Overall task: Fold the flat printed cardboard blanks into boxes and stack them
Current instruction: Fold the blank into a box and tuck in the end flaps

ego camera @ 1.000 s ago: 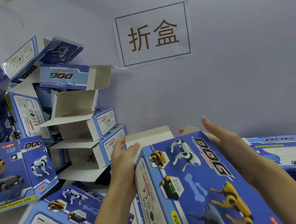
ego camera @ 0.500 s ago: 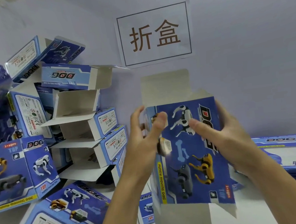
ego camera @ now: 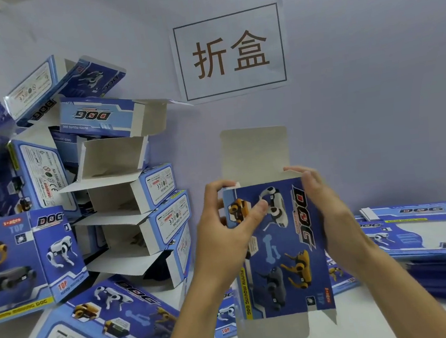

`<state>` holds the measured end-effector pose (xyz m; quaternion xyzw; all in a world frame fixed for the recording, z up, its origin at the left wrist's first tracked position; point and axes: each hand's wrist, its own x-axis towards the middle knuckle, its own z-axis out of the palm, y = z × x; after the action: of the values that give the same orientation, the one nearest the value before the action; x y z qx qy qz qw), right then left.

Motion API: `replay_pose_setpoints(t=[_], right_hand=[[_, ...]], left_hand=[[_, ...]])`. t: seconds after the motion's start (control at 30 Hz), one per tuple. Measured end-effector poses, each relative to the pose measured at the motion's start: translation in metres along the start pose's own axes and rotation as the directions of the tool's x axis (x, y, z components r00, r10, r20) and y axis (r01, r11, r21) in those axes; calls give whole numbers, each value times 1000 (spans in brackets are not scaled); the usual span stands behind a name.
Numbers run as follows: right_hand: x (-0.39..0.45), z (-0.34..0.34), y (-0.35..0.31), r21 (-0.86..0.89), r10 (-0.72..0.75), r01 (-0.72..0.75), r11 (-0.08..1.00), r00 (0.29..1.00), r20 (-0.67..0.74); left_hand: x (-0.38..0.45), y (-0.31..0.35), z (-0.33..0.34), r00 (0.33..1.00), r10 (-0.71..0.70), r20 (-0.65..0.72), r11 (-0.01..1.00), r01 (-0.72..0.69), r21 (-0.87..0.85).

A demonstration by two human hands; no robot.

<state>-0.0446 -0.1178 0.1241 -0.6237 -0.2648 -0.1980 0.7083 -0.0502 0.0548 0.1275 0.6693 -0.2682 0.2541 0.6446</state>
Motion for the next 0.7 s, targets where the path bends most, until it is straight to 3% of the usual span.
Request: replay_pose_setpoints(t=[0.13, 0.37, 0.57, 0.7], right_hand=[[2, 10, -6, -10, -17, 16, 1000, 990, -142], [2, 16, -3, -92, 6, -25, 995, 980, -199], [3, 19, 0, 29, 139, -136, 990, 978, -155], [3, 19, -3, 1, 137, -137, 991, 984, -116]], left_hand=[[-1, -2, 5, 995, -36, -92, 999, 32, -38], [2, -3, 2, 970, -155, -185, 986, 140, -92], [2, 1, 2, 945, -251, -209, 950, 199, -239], [4, 1, 0, 958, -228, -175, 959, 190, -212]])
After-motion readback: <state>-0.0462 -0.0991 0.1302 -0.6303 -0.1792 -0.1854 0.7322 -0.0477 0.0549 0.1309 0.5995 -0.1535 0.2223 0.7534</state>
